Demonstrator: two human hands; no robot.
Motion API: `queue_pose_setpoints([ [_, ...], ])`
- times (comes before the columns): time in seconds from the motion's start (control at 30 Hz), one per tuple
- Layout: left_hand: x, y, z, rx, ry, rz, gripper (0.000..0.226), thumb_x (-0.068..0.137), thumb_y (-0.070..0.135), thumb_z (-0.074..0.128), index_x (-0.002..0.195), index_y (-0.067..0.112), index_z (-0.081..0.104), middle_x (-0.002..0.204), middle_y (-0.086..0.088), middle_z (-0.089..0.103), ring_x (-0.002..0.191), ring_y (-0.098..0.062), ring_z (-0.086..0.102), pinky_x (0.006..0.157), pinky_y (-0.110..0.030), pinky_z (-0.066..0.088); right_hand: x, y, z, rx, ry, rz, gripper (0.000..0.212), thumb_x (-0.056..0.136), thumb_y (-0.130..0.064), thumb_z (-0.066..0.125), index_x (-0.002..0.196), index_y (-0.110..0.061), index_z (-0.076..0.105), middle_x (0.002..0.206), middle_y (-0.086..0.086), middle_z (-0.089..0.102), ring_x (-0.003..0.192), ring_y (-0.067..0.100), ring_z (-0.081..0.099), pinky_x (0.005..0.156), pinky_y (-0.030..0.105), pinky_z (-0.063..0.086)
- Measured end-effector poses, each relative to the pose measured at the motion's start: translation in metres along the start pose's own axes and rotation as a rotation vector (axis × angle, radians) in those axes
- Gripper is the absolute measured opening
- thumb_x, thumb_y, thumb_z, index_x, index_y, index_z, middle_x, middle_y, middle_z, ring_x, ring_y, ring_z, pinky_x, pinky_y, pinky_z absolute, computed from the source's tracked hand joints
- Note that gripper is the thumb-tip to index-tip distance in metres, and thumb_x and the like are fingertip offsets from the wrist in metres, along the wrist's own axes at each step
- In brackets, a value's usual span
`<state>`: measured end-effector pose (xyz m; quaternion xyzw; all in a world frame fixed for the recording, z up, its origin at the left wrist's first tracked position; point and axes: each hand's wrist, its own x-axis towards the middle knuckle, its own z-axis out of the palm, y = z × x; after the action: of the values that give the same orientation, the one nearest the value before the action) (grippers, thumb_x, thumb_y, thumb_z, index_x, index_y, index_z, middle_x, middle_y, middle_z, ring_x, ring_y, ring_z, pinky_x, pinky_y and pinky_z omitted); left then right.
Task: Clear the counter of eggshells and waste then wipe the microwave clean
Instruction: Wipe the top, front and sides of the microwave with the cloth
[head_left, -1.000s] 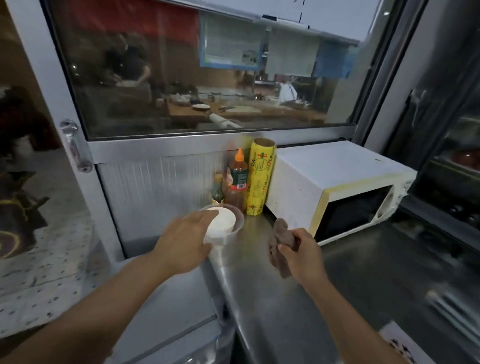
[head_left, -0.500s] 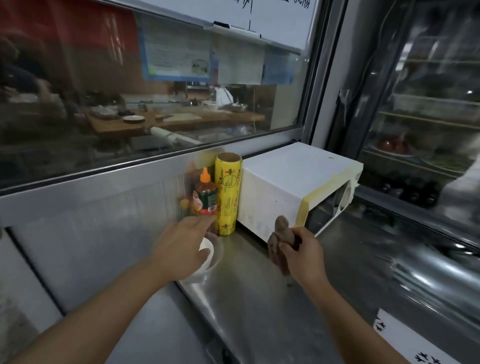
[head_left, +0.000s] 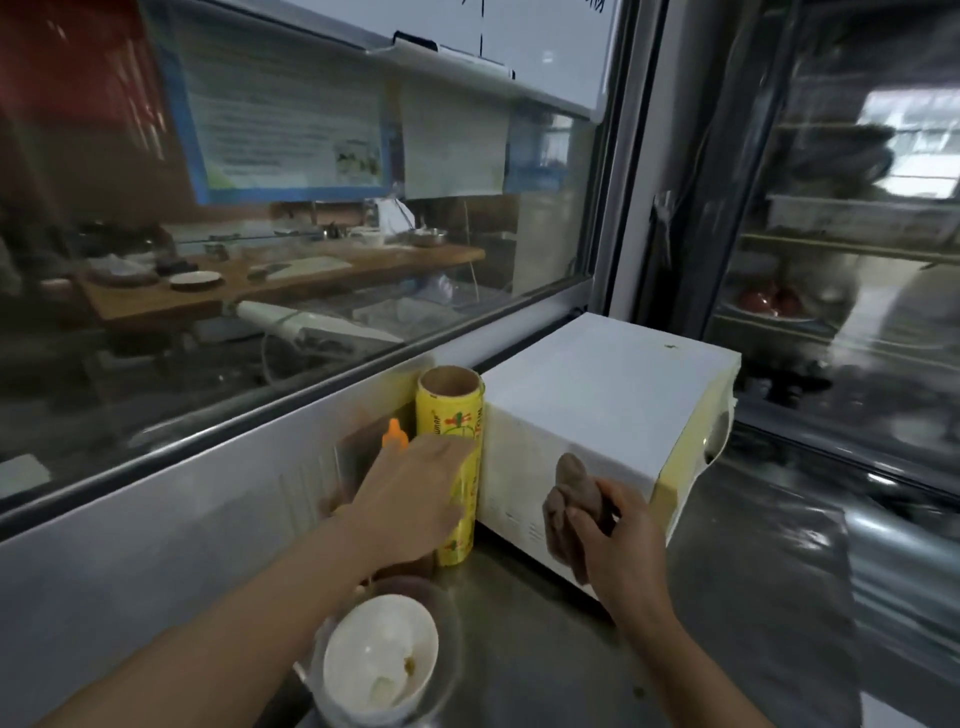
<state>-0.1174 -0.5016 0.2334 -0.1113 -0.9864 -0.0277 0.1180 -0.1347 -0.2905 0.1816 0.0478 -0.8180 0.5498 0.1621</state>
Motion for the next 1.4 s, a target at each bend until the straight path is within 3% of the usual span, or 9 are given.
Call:
queue_pose_setpoints([
  [0.13, 0.04, -0.024, 0.001, 0.016, 0.04, 0.118, 0.065, 0.085, 0.04, 0.055, 0.141, 0.025, 0.027, 0.145, 0.003, 0.036, 0.134, -0.017, 0.031, 0.108, -0.042, 0.024, 0.0, -0.006, 0.021, -0.01, 0.09, 0.032, 0.021, 0.084, -0.004, 0.061, 0.087, -0.025, 0.061, 0.089, -0.001, 0.064, 0.076, 0.015, 0.064, 0.06, 0.034, 0.054],
  [0.27, 0.083, -0.05, 0.0, -0.027, 0.041, 0.225, 0.073, 0.081, 0.044, 0.058, 0.143, 0.024, 0.026, 0.146, 0.004, 0.035, 0.135, -0.015, 0.028, 0.108, -0.038, 0.02, 0.008, -0.018, 0.046, 0.063, 0.192, -0.034, 0.016, 0.086, 0.001, 0.057, 0.083, -0.014, 0.062, 0.077, 0.005, 0.066, 0.063, 0.006, 0.064, 0.048, 0.016, 0.045],
  [0.37, 0.114, -0.062, 0.006, -0.026, -0.015, 0.26, 0.085, 0.077, 0.05, 0.062, 0.145, 0.024, 0.02, 0.151, 0.005, 0.028, 0.138, -0.014, 0.022, 0.11, -0.04, 0.019, 0.032, -0.027, 0.057, -0.205, 0.338, -0.2, 0.015, 0.082, -0.006, 0.064, 0.091, -0.017, 0.064, 0.093, -0.001, 0.061, 0.081, 0.002, 0.058, 0.069, 0.014, 0.048],
  [0.43, 0.132, -0.067, 0.01, 0.012, -0.048, 0.281, 0.093, 0.073, 0.057, 0.065, 0.146, 0.024, 0.018, 0.151, 0.005, 0.026, 0.14, -0.015, 0.02, 0.112, -0.045, 0.016, 0.054, -0.024, 0.064, -0.364, 0.415, -0.368, 0.028, 0.077, 0.0, 0.069, 0.103, -0.01, 0.064, 0.104, 0.001, 0.057, 0.09, 0.007, 0.056, 0.079, 0.017, 0.049],
  [0.57, 0.158, -0.073, 0.02, 0.105, -0.142, 0.336, 0.109, 0.062, 0.066, 0.07, 0.147, 0.026, 0.015, 0.152, 0.005, 0.024, 0.141, -0.017, 0.016, 0.114, -0.05, 0.012, 0.088, 0.005, 0.078, -0.634, 0.27, -0.611, 0.035, 0.084, -0.005, 0.063, 0.117, -0.016, 0.062, 0.12, 0.0, 0.06, 0.108, 0.021, 0.06, 0.083, 0.037, 0.054],
  [0.7, 0.173, -0.076, 0.027, 0.152, -0.237, 0.411, 0.117, 0.055, 0.067, 0.074, 0.147, 0.028, 0.015, 0.152, 0.005, 0.024, 0.141, -0.019, 0.017, 0.113, -0.05, 0.012, 0.101, 0.054, 0.079, -1.11, 0.081, -0.803, 0.054, 0.075, 0.002, 0.064, 0.128, -0.001, 0.055, 0.132, 0.02, 0.054, 0.122, 0.037, 0.051, 0.098, 0.052, 0.044],
  [0.87, 0.193, -0.078, 0.017, 0.155, -0.347, 0.425, 0.122, 0.046, 0.068, 0.077, 0.146, 0.029, 0.017, 0.145, 0.006, 0.037, 0.133, -0.019, 0.033, 0.11, -0.044, 0.025, 0.109, 0.063, 0.079, -1.321, 0.03, -0.923, 0.05, 0.088, -0.013, 0.034, 0.137, -0.008, 0.044, 0.145, 0.013, 0.041, 0.134, 0.032, 0.037, 0.114, 0.048, 0.023],
  [1.03, 0.201, -0.078, 0.018, 0.156, -0.424, 0.437, 0.127, 0.048, 0.058, 0.083, 0.148, 0.028, 0.011, 0.151, 0.004, 0.03, 0.134, -0.02, 0.033, 0.107, -0.036, 0.033, 0.12, 0.061, 0.093, -1.408, -0.029, -1.018, 0.052, 0.09, -0.023, 0.03, 0.14, -0.014, 0.04, 0.148, 0.005, 0.036, 0.138, 0.025, 0.028, 0.111, 0.041, 0.021],
  [1.4, 0.203, -0.07, 0.016, 0.182, -0.488, 0.411, 0.122, 0.052, 0.041, 0.088, 0.147, 0.03, 0.012, 0.149, 0.005, 0.029, 0.135, -0.021, 0.025, 0.108, -0.039, 0.034, 0.119, 0.067, 0.095, -1.556, -0.069, -1.086, 0.052, 0.092, -0.023, 0.025, 0.139, -0.012, 0.042, 0.149, 0.005, 0.035, 0.139, 0.025, 0.028, 0.112, 0.043, 0.013],
])
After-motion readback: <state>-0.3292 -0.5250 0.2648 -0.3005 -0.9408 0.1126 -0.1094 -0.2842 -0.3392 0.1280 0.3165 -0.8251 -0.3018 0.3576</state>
